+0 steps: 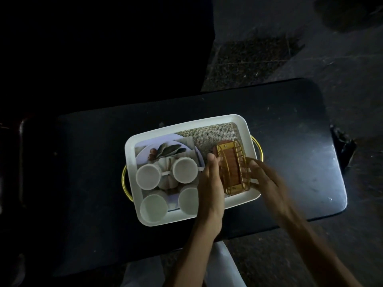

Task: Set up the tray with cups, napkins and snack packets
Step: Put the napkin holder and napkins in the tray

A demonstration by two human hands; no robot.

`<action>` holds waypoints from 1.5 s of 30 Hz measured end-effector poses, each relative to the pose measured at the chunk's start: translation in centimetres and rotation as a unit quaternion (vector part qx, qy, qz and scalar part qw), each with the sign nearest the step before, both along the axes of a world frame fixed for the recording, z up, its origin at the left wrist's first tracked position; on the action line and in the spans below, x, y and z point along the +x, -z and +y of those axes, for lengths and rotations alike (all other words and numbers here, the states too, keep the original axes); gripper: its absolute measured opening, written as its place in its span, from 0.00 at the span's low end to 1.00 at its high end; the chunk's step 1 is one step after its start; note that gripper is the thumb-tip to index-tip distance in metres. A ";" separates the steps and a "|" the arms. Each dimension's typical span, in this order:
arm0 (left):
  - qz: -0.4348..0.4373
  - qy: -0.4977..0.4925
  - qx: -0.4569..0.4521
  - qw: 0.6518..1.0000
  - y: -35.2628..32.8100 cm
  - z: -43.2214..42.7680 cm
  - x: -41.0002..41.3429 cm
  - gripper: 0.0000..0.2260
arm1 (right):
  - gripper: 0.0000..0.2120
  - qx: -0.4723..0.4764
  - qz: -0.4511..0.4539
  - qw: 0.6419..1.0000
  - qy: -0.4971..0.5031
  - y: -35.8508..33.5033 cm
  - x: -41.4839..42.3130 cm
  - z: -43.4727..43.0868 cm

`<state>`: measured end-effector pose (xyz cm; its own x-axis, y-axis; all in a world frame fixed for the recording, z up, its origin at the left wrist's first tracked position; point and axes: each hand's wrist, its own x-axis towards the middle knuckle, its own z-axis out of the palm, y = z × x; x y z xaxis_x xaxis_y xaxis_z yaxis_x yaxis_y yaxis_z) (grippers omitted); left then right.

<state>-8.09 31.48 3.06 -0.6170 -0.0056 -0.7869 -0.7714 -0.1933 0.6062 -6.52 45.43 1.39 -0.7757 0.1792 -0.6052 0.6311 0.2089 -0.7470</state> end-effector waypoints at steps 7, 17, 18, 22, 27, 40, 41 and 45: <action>0.009 0.004 -0.029 1.000 0.8 1.1 0.3 0.33 | 0.12 0.002 0.008 1.000 -0.029 1.4 -0.2 1.1; 0.026 0.029 -0.035 0.999 2.5 1.2 1.2 0.31 | 0.15 0.012 0.026 0.998 -0.056 2.7 0.3 1.7; 0.032 0.038 -0.040 0.998 2.4 1.1 1.3 0.29 | 0.14 0.020 0.025 0.998 -0.060 2.8 0.4 1.7; 0.122 0.099 -0.096 0.983 1.8 0.0 1.5 0.17 | 0.12 0.230 0.065 0.963 -0.125 2.0 0.3 1.4; 0.351 0.274 -0.412 0.795 0.6 -5.4 1.2 0.26 | 0.15 0.350 0.165 0.906 -0.169 -0.6 -0.1 -2.1; 0.241 0.444 -0.635 0.585 1.7 -26.1 -0.7 0.34 | 0.47 0.421 0.126 0.783 -0.440 0.5 -4.4 -20.5; 0.229 0.433 -0.640 0.592 1.5 -27.6 -0.7 0.34 | 0.46 0.421 0.136 0.781 -0.441 0.4 -4.7 -22.0; 0.189 0.374 -0.648 0.635 0.4 -34.1 -0.2 0.33 | 0.45 0.395 0.162 0.784 -0.451 -0.1 -5.6 -28.1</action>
